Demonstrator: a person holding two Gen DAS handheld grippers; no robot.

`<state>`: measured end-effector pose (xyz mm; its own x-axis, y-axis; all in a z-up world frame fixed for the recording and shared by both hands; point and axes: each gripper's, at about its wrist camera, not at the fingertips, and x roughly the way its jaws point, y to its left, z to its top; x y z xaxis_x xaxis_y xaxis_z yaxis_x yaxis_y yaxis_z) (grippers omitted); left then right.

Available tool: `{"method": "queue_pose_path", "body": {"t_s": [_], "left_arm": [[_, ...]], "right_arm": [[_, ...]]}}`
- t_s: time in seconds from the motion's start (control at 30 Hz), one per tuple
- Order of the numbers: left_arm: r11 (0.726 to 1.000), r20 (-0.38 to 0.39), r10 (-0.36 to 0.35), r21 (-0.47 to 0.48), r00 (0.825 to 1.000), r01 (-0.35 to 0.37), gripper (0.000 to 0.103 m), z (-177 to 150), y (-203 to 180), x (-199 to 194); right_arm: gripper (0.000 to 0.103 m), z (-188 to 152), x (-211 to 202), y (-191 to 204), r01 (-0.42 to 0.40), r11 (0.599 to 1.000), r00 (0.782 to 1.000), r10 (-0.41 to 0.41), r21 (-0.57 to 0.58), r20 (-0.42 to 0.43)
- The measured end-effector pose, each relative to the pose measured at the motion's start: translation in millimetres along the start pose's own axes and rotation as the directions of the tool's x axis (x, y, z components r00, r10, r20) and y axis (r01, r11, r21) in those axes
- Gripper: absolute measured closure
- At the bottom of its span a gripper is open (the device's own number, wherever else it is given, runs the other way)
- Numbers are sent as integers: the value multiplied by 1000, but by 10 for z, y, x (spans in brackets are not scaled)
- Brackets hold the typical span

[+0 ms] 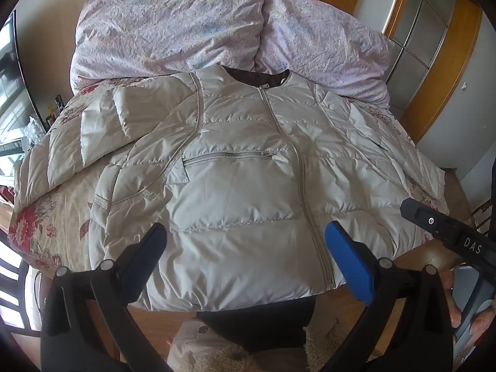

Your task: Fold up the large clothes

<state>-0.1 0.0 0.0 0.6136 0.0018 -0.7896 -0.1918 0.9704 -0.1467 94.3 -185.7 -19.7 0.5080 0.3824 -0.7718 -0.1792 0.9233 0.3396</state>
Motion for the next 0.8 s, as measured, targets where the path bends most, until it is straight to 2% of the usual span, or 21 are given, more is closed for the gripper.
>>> {"method": "queue_pose_path", "body": {"t_s": [0.8], "left_arm": [[1000, -3, 4, -1, 1000, -4, 2, 0, -1, 1]], "right_arm": [[1, -3, 11, -4, -1, 1000, 1000, 1, 1, -2]]}}
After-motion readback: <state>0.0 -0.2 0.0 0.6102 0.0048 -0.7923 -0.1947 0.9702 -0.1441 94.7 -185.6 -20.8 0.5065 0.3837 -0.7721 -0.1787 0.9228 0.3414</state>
